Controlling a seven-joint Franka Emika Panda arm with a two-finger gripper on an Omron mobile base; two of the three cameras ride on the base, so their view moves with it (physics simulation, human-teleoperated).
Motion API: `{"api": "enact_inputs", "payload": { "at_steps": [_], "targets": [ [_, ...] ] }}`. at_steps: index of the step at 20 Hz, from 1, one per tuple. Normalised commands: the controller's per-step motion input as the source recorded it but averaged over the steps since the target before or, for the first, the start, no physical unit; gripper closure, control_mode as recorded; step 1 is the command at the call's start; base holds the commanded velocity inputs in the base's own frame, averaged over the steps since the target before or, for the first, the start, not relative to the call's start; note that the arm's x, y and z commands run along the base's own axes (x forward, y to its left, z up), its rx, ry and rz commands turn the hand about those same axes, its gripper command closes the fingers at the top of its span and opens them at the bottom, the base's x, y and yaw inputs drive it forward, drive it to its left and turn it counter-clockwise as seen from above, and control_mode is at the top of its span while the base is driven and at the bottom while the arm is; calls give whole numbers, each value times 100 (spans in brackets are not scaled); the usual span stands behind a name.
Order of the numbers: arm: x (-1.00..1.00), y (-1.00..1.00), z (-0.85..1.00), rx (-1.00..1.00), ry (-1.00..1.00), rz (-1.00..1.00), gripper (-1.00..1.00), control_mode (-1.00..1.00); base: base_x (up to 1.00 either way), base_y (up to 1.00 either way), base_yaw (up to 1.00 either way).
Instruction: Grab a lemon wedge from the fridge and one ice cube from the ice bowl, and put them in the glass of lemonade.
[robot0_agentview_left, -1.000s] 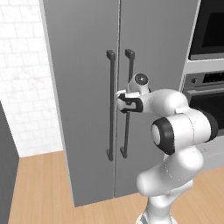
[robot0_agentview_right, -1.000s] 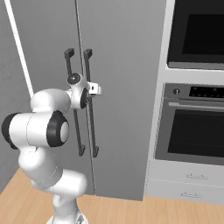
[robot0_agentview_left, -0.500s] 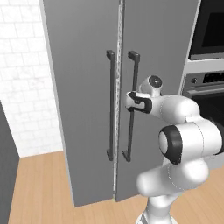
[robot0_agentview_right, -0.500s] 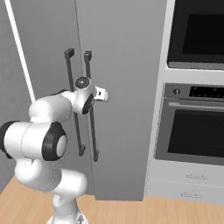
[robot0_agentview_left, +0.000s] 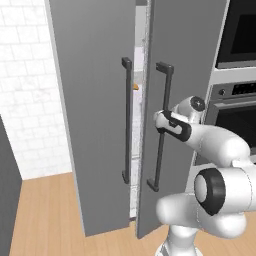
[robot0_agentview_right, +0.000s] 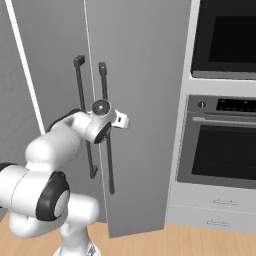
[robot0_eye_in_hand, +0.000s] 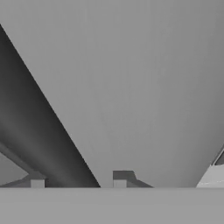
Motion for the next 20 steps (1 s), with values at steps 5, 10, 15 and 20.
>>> {"api": "enact_inputs", "payload": {
  "at_steps": [5,10,15,20],
  "targets": [
    [-35,-100,23,13,-1,-11,100,-100,0,0,0],
    [-25,-100,31,16,-3,-16,100,-100,0,0,0],
    [-16,-100,24,16,-1,-22,100,-100,0,0,0],
    [-4,-97,0,11,0,-25,100,-100,0,0,0]
  ]
}}
